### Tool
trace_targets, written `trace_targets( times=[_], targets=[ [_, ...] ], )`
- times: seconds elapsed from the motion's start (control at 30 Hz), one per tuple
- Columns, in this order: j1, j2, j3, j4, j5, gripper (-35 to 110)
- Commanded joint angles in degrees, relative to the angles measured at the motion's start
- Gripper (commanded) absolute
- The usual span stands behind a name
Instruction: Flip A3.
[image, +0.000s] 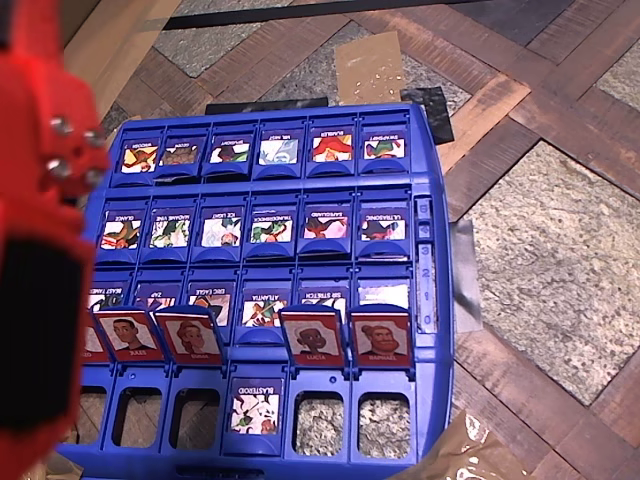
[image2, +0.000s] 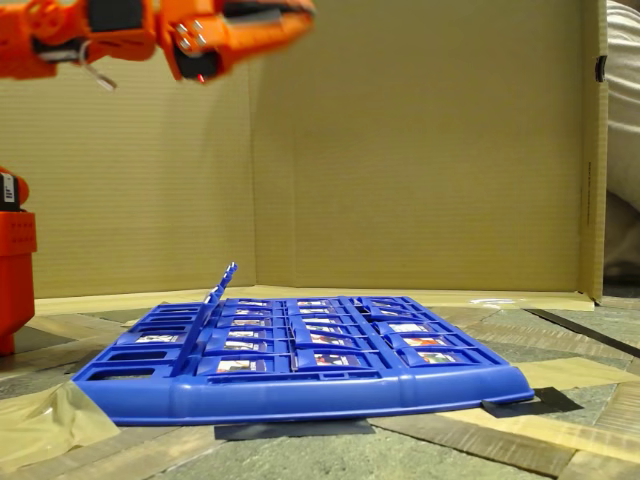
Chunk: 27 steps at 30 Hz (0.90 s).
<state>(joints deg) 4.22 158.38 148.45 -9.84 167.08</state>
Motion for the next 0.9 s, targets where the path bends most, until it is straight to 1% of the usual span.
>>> trace_targets(
  times=[0.0, 0.13, 0.27, 0.53, 0.63, 0.87],
  targets=[
    [-0.44, 6.94, 5.01, -10.55, 1.23, 0],
    [-0.88, 13.18, 10.9, -24.96, 3.78, 0],
    [-1.67, 17.58, 16.26, -42.01, 5.8, 0],
    [-2.55, 24.52, 23.99, -72.51, 5.27, 0],
    [-2.9, 25.84, 24.96, -79.54, 5.71, 0],
    [-3.16, 27.95, 27.6, -90.97, 6.06, 0]
  ],
)
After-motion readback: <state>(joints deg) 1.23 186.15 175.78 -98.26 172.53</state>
